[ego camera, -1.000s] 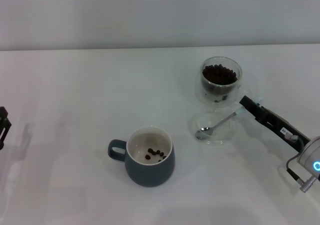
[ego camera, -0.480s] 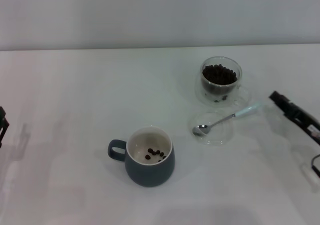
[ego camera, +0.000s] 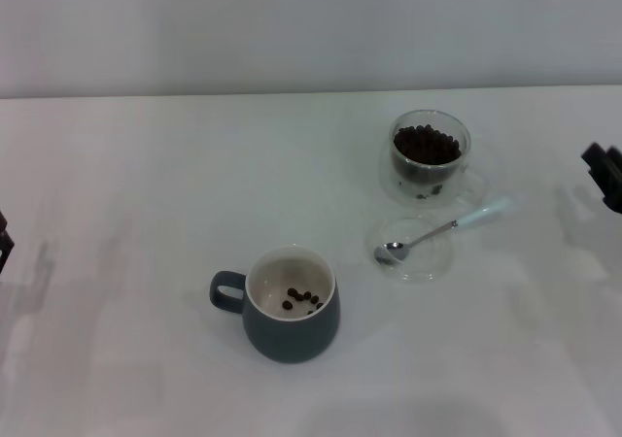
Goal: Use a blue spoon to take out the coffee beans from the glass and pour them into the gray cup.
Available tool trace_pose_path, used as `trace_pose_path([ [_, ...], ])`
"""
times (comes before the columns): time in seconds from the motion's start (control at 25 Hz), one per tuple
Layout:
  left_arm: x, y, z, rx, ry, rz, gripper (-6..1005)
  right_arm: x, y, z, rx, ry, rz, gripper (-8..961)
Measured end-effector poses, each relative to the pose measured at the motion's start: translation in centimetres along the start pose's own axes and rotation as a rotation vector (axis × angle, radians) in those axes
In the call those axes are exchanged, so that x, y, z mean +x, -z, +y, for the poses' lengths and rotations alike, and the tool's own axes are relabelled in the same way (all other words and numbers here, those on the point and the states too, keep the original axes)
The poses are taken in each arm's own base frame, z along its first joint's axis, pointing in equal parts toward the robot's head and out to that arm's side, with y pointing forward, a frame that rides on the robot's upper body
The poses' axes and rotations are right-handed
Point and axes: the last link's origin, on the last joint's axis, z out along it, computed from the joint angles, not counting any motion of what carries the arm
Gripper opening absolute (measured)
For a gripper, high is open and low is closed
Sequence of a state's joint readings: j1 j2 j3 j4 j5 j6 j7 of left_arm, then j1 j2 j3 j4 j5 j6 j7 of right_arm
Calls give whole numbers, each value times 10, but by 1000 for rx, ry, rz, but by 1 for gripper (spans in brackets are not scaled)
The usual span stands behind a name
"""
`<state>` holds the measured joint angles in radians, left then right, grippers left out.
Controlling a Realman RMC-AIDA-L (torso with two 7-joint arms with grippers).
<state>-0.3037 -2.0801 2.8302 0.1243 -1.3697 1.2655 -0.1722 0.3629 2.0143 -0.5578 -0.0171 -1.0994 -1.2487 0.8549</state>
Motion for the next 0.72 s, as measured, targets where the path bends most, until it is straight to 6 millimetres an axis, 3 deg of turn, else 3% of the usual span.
trace_pose_path([
  [0.2, 0, -1, 1, -3, 1, 0, 756, -7, -10, 12, 17, 401, -95, 336],
  [0.36, 0, -1, 1, -2, 4, -2, 757, -7, -23, 21, 56, 594, -121, 356],
  [0.48, -1, -1, 2, -3, 4, -6, 758, -6, -32, 24, 61, 617, -106, 386],
  [0.72, -1, -3, 4, -7, 11, -8, 758, -4, -34, 21, 130, 551, -101, 656],
])
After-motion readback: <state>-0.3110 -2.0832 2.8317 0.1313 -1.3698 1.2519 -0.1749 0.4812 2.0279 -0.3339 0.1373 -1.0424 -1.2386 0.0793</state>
